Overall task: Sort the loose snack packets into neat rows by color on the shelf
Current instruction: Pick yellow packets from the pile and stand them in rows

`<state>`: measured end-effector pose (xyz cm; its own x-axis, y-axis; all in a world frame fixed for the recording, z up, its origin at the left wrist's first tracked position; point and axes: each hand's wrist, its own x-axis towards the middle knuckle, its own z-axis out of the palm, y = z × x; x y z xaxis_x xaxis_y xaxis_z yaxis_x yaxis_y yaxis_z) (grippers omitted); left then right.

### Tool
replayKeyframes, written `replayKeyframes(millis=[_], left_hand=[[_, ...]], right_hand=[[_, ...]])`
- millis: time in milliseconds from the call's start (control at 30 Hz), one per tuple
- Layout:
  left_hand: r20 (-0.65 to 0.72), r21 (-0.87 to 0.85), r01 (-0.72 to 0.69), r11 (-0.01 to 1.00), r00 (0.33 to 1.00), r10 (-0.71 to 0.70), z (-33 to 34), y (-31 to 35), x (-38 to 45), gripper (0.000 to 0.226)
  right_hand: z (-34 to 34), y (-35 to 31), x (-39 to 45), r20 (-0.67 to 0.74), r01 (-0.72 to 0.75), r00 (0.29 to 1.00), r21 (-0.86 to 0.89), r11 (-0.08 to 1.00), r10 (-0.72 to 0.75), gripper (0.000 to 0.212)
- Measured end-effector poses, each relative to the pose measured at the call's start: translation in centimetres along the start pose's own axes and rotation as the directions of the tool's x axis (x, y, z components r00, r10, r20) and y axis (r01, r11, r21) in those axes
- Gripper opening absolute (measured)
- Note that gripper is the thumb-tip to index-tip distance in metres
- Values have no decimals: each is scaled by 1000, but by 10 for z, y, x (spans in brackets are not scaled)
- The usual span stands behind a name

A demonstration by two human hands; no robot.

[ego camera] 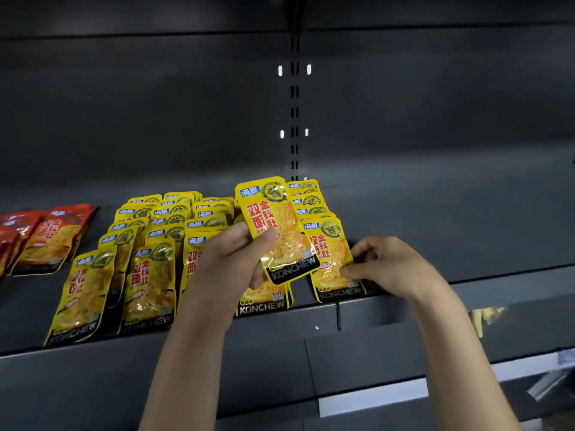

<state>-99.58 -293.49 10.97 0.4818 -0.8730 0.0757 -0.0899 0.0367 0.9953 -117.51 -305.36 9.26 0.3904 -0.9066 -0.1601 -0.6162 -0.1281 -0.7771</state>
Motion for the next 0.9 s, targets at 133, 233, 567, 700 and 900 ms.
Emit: replayKeyframes(millis=[133,233,567,700,900], left_hand=[[52,106,3,994,999,-8,18,1,-5,17],[25,137,-7,991,1000,4,40,-1,-7,23],[-62,520,-6,854,997,45,69,-12,-5,29],[-75,617,-16,787,994,79,73,-16,-3,24],[-93,753,6,658,991,98,76,-18,-2,30]], right_hand=[[-6,5,-3,-117,11,993,180,984,11,14],[-12,7,-7,-141,21,990,234,972,13,15],[-21,14,-3,-51,33,998,160,986,-25,20],[-23,17,0,-36,47,998,165,985,-41,19],[-25,20,7,-8,95,995,134,986,-95,19]])
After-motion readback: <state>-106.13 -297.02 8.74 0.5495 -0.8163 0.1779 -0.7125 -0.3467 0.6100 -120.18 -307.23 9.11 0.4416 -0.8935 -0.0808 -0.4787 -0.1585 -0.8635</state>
